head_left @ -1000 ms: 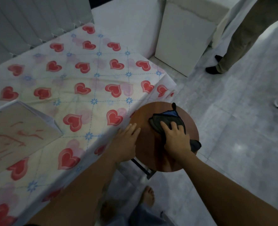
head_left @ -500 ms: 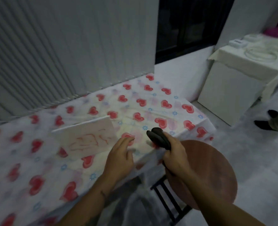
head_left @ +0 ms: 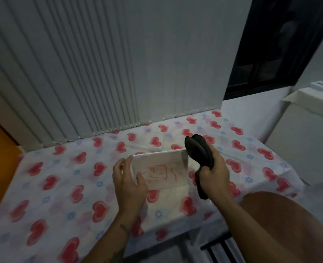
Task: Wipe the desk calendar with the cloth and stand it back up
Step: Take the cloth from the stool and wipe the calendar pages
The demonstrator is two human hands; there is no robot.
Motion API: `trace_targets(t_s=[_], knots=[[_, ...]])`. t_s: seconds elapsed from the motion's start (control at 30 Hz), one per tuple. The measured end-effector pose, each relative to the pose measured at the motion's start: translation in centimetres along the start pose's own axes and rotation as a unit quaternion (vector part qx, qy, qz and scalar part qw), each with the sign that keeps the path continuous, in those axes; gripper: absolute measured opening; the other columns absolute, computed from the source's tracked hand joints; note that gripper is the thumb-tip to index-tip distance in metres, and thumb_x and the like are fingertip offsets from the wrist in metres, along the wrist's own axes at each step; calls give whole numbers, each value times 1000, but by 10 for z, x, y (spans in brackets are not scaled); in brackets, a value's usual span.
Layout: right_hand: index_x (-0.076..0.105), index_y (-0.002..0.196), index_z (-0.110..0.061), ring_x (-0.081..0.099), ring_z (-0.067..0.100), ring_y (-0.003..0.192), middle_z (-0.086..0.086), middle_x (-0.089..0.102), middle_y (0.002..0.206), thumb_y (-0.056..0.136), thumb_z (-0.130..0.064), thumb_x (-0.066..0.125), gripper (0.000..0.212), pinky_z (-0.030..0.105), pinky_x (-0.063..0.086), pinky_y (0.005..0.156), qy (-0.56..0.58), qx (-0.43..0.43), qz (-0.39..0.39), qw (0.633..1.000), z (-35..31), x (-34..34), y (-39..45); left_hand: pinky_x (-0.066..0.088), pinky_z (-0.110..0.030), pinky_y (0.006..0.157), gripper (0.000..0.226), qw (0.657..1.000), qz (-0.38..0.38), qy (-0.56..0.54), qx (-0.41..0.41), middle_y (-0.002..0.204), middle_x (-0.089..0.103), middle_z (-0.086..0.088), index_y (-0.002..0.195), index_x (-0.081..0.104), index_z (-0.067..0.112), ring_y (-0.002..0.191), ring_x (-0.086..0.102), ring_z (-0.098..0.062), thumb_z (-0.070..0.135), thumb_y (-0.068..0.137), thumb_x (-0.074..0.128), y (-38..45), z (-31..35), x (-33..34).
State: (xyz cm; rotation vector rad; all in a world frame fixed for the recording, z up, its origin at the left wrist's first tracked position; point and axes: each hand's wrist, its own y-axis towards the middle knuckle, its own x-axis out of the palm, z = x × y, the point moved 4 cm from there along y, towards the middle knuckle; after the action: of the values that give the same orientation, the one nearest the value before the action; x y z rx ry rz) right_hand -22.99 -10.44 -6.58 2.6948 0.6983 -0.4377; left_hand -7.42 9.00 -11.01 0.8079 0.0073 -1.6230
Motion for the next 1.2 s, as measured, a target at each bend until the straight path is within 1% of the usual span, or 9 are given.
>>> trace_targets(t_s=[0.1,0.17,0.27,0.4,0.53,0.87,0.93,1.07,1.2], knots=[[47,142,-27,56,24,117,4,58,133,78,14,50,76,50,51,99,-17,1,19,1000,-5,13,-6,59,-29,84,60,998,-58,-14,6,145,29,5,144,35,30,125,46,-20,14,91,60,12,-10,2],[47,142,-28,57,26,115,5,58,131,78,13,49,76,52,51,96,-27,15,26,999,-6,18,-9,62,-30,79,56,996,-91,-22,13,144,28,9,144,35,31,120,51,-19,17,94,57,18,-16,6],[47,141,-27,56,26,116,5,58,132,78,13,50,75,52,51,97,-35,30,35,998,-8,24,-15,61,-27,78,47,995,-90,-20,46,137,36,8,140,43,26,113,49,-10,14,95,54,25,-23,9],[45,142,-26,54,24,118,4,56,133,79,11,51,74,51,50,99,-43,44,34,998,-8,30,-18,50,-12,76,45,995,-88,-13,40,127,38,8,140,45,25,109,45,-7,19,96,54,39,-31,16],[45,142,-26,53,22,119,2,55,134,80,10,52,73,49,49,101,-42,58,40,997,-7,34,-20,61,-30,78,35,992,-107,-22,59,119,38,8,128,58,20,106,51,-14,14,93,57,53,-39,20],[41,146,-24,52,25,123,4,53,138,83,10,50,72,51,48,100,-45,64,31,996,-7,41,-23,48,-33,76,10,993,-107,-44,35,92,60,7,92,73,19,94,51,-17,17,89,63,74,-39,29],[38,147,-23,53,28,122,6,52,139,84,11,48,72,53,48,100,-40,65,31,997,-6,41,-23,49,-31,73,9,990,-111,-69,43,89,62,5,86,71,17,88,57,-18,13,88,64,74,-32,28],[40,147,-20,52,24,121,6,52,138,83,12,51,72,50,48,100,-44,49,39,997,-8,39,-23,39,-11,62,15,991,-102,-67,47,88,58,4,84,58,21,81,56,-13,9,92,56,72,-13,26],[41,146,-22,56,26,114,6,53,134,82,14,49,74,52,50,95,-40,11,41,998,-14,38,-21,45,-15,59,14,992,-95,-79,31,88,59,4,87,57,18,79,56,-11,10,96,50,74,-1,23]])
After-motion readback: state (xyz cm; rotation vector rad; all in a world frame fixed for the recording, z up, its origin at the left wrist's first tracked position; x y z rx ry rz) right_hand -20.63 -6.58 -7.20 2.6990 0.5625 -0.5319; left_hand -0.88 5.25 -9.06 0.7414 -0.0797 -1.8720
